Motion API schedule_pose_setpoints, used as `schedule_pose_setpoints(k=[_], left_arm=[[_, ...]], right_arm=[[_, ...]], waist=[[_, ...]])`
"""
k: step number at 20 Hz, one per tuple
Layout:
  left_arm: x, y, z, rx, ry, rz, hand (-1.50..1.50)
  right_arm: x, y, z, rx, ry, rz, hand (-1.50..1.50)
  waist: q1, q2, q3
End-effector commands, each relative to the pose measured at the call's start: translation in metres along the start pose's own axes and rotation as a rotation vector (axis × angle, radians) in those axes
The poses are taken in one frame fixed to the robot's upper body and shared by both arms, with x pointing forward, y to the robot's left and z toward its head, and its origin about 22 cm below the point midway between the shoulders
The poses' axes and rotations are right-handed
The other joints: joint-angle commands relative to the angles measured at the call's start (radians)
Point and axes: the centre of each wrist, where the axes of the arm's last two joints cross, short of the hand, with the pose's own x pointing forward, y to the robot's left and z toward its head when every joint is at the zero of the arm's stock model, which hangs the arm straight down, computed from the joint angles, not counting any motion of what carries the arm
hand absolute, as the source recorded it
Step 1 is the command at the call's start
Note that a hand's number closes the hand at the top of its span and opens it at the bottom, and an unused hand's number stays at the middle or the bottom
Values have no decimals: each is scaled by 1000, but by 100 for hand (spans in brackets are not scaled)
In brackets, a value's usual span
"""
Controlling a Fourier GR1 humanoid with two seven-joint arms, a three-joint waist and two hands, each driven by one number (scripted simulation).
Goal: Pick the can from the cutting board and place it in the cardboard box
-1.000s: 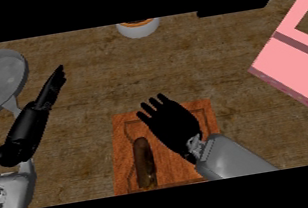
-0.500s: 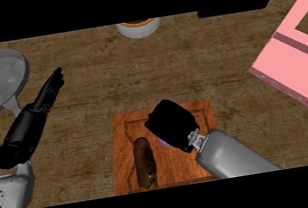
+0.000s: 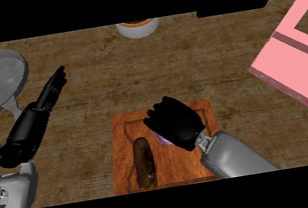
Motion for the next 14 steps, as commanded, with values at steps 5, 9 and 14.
schedule_pose_setpoints(k=[5, 9, 14], left_arm=[[0, 0, -11, 7, -3, 1, 0], [-5, -4, 6, 5, 6, -2, 0], [-7, -4, -7, 4, 23, -1, 0]], right_arm=[[-63, -10, 20, -159, 294, -229, 150], [-53, -37, 42, -253, 282, -120, 150], [-50, -85, 71, -434, 365, -179, 150]], waist=[[-8, 2, 0], [-4, -1, 0], [-17, -3, -1]])
